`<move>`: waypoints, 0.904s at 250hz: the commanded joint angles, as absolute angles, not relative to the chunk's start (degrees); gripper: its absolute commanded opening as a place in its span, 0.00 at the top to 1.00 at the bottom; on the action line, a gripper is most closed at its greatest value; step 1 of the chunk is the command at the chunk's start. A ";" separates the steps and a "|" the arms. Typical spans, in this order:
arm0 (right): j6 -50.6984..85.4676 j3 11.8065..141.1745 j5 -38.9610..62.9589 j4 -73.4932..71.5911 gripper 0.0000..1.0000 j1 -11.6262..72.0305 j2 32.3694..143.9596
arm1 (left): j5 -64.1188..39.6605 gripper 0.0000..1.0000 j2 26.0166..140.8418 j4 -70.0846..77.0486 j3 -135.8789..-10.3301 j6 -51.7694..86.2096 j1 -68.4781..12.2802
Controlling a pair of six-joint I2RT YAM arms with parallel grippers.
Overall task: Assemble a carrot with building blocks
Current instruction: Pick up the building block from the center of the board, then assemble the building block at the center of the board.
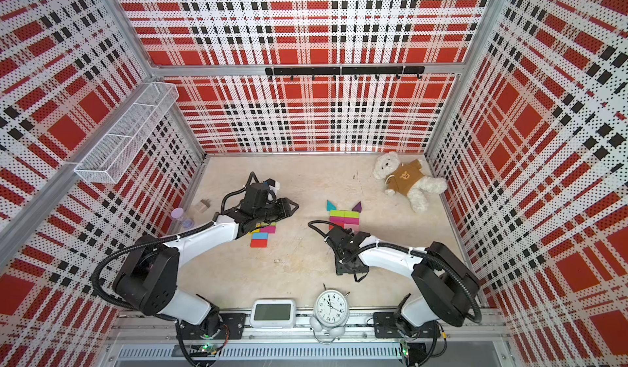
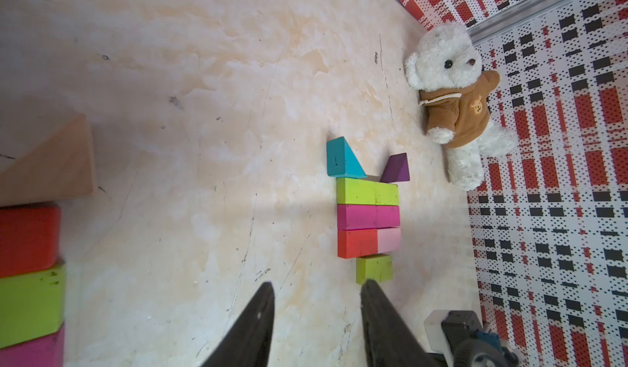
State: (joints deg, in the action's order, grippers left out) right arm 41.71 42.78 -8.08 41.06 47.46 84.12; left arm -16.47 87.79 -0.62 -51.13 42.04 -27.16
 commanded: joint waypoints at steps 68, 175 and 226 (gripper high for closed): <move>43.79 46.36 -9.48 39.71 0.36 46.21 87.86 | -15.99 0.54 87.71 -0.88 -51.59 42.23 -27.45; 49.78 54.16 -13.19 41.50 0.36 44.14 94.79 | -19.64 0.54 88.03 -0.79 -51.72 41.31 -24.93; 48.28 56.94 -12.07 40.52 0.36 42.48 97.85 | -20.13 0.54 87.93 -0.70 -51.50 41.16 -24.03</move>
State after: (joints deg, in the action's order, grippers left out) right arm 47.83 54.92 -11.81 41.32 43.27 95.88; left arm -19.29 88.03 -0.89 -51.13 41.71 -24.64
